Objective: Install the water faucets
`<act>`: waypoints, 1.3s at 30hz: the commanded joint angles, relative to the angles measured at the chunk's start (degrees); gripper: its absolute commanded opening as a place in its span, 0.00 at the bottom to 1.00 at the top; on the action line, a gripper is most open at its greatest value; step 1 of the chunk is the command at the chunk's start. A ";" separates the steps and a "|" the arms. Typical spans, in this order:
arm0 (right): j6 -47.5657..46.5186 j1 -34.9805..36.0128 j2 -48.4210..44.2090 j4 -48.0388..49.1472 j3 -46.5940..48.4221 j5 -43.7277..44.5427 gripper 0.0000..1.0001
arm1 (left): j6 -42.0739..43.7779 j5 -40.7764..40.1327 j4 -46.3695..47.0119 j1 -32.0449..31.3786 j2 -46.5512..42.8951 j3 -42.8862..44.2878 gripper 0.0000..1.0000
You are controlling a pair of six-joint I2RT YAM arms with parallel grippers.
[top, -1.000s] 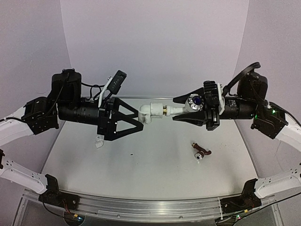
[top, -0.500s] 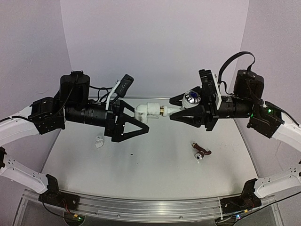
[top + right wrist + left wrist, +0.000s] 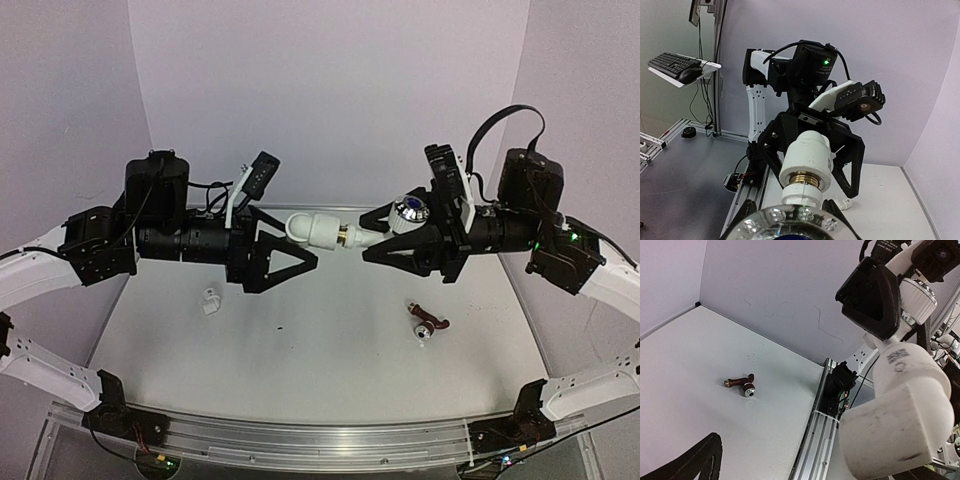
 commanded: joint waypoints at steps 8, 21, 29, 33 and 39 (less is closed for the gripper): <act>-4.31 0.98 -3.91 3.05 0.05 5.70 0.00 | -2.93 -4.65 0.64 0.07 -4.43 -0.01 1.00; -36.09 1.36 -5.22 -2.13 -1.73 6.54 0.00 | -15.09 9.23 9.71 0.60 -5.70 -3.67 1.00; -38.31 2.68 -3.52 -3.56 -1.23 6.02 0.00 | -17.34 15.01 14.14 0.69 0.14 -0.74 1.00; -36.99 3.02 -3.52 -3.98 -2.16 6.01 0.00 | -17.03 17.56 17.26 0.69 0.51 -1.04 0.99; -32.31 2.96 -3.13 -3.98 -2.62 7.65 0.00 | -15.04 22.71 21.96 0.67 -0.24 -2.31 0.82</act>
